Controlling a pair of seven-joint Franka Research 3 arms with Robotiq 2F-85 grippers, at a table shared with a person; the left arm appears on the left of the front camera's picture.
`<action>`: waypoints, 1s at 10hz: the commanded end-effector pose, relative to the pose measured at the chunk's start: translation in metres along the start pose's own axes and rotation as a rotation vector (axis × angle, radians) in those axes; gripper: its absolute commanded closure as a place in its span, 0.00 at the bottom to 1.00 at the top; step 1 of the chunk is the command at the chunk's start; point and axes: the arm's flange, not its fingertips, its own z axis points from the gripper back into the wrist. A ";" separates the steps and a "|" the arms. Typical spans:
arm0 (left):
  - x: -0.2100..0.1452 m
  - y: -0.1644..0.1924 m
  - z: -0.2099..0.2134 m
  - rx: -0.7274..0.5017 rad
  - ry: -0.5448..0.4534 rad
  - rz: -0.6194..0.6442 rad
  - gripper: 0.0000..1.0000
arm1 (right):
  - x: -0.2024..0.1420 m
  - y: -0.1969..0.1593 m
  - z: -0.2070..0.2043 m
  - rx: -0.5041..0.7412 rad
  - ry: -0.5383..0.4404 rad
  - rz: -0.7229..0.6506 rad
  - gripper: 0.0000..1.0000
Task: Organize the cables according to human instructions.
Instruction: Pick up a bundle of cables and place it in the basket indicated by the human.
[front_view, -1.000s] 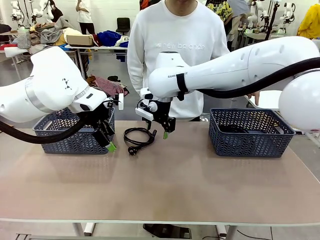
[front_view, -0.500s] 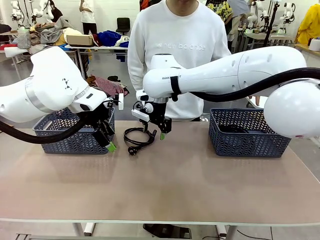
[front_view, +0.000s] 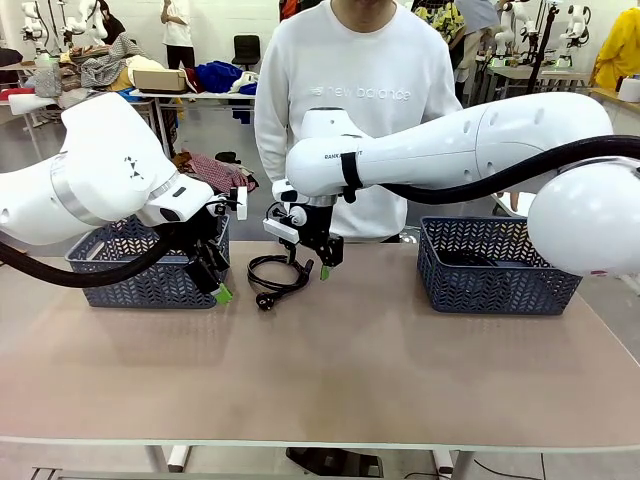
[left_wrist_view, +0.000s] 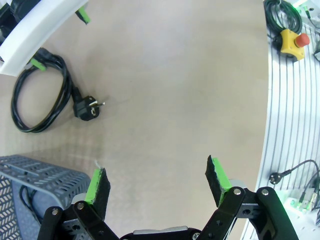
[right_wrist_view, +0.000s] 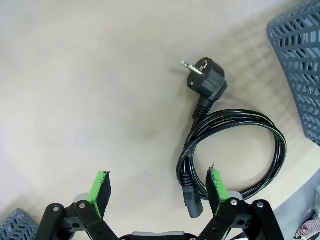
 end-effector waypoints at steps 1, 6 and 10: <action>-0.002 0.000 0.001 0.006 -0.010 0.013 0.00 | 0.001 -0.005 -0.004 -0.003 -0.004 -0.010 0.00; -0.002 0.000 0.001 0.006 -0.010 0.013 0.00 | 0.004 -0.029 -0.025 0.003 0.014 -0.006 0.00; -0.002 0.000 0.001 0.006 -0.010 0.013 0.00 | 0.000 -0.042 -0.037 0.020 0.034 -0.017 0.00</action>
